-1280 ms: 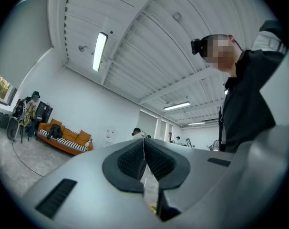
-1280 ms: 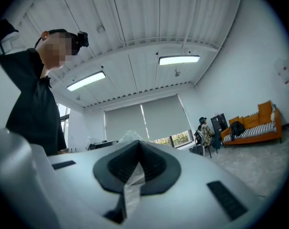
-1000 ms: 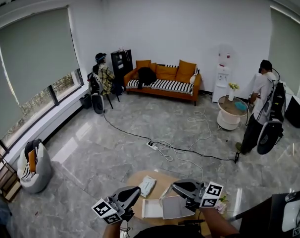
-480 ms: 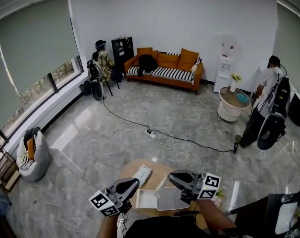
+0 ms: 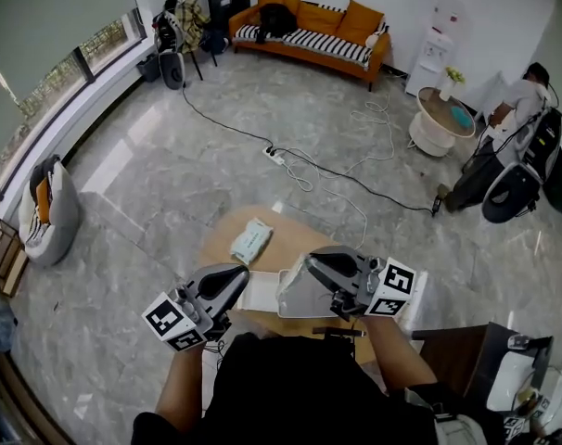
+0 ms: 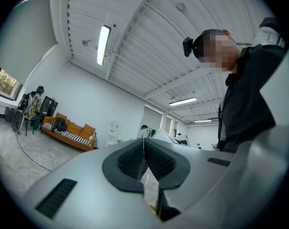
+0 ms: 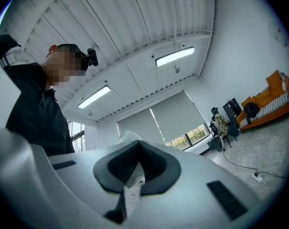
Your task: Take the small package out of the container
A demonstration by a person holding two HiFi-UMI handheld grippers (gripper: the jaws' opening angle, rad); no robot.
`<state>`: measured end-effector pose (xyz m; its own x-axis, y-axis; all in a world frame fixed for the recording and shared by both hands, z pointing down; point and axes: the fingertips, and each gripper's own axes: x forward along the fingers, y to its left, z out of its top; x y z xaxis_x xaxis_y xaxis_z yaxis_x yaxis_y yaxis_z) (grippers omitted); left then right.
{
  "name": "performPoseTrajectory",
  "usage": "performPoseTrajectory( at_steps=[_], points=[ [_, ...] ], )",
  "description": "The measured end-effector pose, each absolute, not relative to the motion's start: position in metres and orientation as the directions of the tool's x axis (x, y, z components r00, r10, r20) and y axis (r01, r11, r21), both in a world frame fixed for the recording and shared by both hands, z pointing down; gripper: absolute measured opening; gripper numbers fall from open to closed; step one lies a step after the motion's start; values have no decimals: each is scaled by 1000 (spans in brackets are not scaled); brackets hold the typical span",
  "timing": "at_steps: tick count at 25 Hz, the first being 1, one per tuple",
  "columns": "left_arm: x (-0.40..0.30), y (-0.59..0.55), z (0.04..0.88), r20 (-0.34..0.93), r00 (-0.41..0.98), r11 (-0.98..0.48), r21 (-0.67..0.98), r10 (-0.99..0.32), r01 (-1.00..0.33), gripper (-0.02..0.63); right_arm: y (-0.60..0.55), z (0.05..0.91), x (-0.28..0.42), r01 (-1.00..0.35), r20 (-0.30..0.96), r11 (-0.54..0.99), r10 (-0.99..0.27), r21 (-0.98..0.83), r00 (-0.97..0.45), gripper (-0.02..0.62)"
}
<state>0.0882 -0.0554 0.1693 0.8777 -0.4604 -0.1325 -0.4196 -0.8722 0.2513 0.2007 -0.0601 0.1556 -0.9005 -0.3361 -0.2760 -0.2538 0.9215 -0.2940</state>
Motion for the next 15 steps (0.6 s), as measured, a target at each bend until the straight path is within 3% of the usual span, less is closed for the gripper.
performPoseTrajectory(
  at_steps=[15],
  points=[
    [85,-61,180,-99,876,-862,256,-473,-437,18,-68,173,182,-223,-254,927,-304,-301,-918,11]
  ],
)
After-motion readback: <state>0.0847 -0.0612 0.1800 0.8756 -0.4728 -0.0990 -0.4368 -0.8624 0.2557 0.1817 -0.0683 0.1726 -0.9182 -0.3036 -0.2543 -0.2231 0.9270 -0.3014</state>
